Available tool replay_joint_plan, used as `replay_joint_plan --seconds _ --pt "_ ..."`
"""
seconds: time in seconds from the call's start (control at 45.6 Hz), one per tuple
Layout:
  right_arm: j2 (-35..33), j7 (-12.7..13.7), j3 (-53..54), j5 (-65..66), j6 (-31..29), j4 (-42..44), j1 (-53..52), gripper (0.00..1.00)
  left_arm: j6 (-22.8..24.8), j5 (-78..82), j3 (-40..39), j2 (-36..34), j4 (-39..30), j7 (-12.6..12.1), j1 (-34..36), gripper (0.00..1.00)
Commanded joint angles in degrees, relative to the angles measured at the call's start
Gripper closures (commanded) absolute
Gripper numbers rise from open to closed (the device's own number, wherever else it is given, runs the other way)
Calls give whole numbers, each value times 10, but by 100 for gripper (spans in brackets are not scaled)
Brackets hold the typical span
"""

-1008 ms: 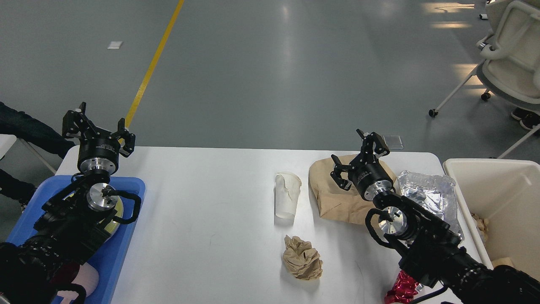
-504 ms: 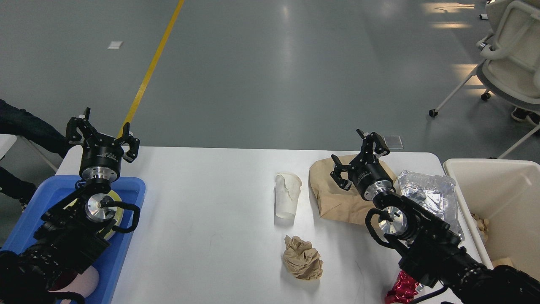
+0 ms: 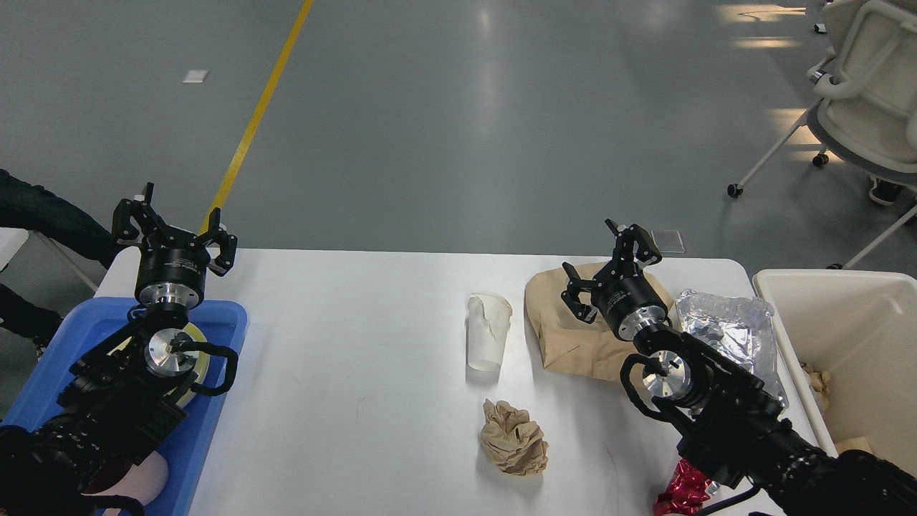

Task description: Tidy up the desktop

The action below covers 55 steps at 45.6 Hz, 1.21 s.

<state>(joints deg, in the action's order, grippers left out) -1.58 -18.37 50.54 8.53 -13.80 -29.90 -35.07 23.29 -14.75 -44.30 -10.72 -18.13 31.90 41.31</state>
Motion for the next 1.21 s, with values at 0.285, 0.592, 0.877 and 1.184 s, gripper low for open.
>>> replay_joint_plan --seconds 0.285,0.592,0.877,1.184 --pt "0 0 0 0 0 0 0 0 0 0 0 0 -1 0 0 4" --pt "0 0 0 0 0 0 0 0 0 0 0 0 0 0 0 4" --pt "0 5 -2 0 5 0 -4 0 0 0 0 0 0 0 0 4" --pt "-34 6 -1 0 5 -5 -54 0 0 0 0 0 0 0 0 4"
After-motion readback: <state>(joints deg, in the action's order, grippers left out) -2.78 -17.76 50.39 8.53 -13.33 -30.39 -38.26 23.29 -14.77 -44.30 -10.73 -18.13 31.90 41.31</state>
